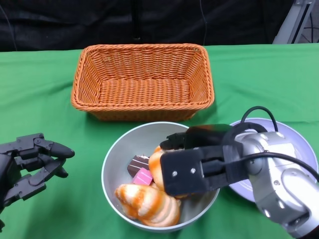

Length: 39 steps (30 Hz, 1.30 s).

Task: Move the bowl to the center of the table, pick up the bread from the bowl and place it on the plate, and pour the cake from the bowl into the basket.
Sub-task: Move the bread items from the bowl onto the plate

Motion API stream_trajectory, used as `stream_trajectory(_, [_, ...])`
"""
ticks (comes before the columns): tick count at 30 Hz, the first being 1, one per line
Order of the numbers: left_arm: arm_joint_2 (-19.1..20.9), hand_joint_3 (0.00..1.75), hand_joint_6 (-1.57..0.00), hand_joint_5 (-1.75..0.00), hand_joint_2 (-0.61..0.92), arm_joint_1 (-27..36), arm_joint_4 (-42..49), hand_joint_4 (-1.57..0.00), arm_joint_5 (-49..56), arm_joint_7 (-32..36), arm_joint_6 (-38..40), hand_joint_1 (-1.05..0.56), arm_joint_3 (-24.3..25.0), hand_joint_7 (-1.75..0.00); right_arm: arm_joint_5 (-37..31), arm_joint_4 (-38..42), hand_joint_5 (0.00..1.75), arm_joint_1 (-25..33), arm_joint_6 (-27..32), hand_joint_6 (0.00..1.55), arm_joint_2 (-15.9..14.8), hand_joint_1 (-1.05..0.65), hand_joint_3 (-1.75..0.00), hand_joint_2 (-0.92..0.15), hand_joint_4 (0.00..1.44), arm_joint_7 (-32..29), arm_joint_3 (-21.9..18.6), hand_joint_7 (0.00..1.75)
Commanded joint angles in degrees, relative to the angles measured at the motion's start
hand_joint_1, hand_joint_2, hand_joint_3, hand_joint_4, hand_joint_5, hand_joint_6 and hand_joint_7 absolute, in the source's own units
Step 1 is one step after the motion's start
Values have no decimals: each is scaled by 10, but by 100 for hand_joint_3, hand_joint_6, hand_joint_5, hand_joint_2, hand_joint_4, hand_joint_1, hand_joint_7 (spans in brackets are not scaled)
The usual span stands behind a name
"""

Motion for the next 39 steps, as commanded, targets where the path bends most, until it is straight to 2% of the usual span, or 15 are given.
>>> stream_trajectory(1, [14, 36, -91, -124, 92, -9, 12, -79, 6, 4, -12, -6, 0, -77, -41, -19, 3, -13, -3, 21, -11, -96, -28, -92, 60, 16, 30, 0])
stream_trajectory(4, [14, 36, -90, -123, 92, -13, 18, -79, 6, 2, -16, -7, -1, -77, -92, -24, 4, -20, -28, 19, -22, -98, -31, -92, 62, 22, 64, 0])
stream_trajectory(7, [13, 36, -91, -123, 92, -16, 25, -79, 7, 5, -20, -6, -1, -77, -117, -16, 7, -15, -52, 19, -22, -97, -31, -92, 69, 17, 75, 0])
stream_trajectory(13, [13, 37, -91, -122, 91, -14, 24, -80, 18, 13, -27, -5, -3, -77, -180, 1, 7, -1, -100, 20, -27, -96, -32, -92, 70, -2, 101, 1])
stream_trajectory(18, [13, 37, -90, -121, 91, -13, 26, -79, 25, 20, -33, -6, -2, -78, -201, 12, 7, 25, -119, 24, -16, -93, -30, -92, 71, -45, 90, 2])
stream_trajectory(21, [14, 37, -90, -120, 91, -12, 28, -80, 30, 24, -39, -6, -3, -78, -184, 23, 14, 44, -117, 34, 3, -84, -23, -92, 86, -82, 69, 5])
stream_trajectory(22, [14, 37, -90, -120, 90, -12, 28, -80, 29, 24, -40, -6, -4, -78, -170, 27, 55, 53, -116, 50, 12, -74, -13, -92, 100, -100, 57, 8])
stream_trajectory(23, [14, 37, -91, -120, 90, -12, 28, -80, 29, 23, -40, -7, -4, -78, -157, 33, 84, 61, -117, 59, 21, -68, -8, -92, 99, -124, 46, 8])
stream_trajectory(24, [14, 36, -91, -120, 90, -12, 29, -80, 29, 23, -42, -7, -4, -77, -148, 38, 105, 68, -119, 67, 28, -60, -3, -91, 99, -143, 37, 8])
stream_trajectory(26, [15, 36, -91, -119, 90, -13, 29, -81, 31, 23, -43, -7, -5, -77, -133, 47, 119, 74, -122, 72, 38, -55, -1, -90, 95, -169, 25, 8])
stream_trajectory(28, [15, 36, -91, -118, 91, -13, 30, -82, 30, 23, -42, -7, -5, -77, -109, 56, 149, 80, -124, 77, 52, -36, 0, -89, 83, -197, 8, 13])
stream_trajectory(30, [15, 35, -91, -118, 91, -13, 31, -82, 30, 23, -40, -7, -6, -77, -89, 65, 158, 82, -126, 79, 61, -30, 0, -88, 80, -214, -5, 18])
stream_trajectory(33, [16, 34, -91, -117, 91, -14, 35, -81, 30, 22, -41, -7, -6, -76, -65, 72, 164, 83, -122, 52, 71, -23, 0, -87, 78, -229, -19, 87])
stream_trajectory(36, [15, 34, -91, -118, 92, -15, 37, -82, 29, 21, -44, -7, -6, -76, -47, 74, 168, 83, -126, 43, 74, -23, 0, -86, 75, -244, -29, 111])
stream_trajectory(39, [15, 33, -91, -118, 92, -15, 34, -82, 32, 26, -43, -6, -7, -76, -34, 74, 166, 83, -135, 42, 73, -23, 0, -86, 77, -260, -36, 114])
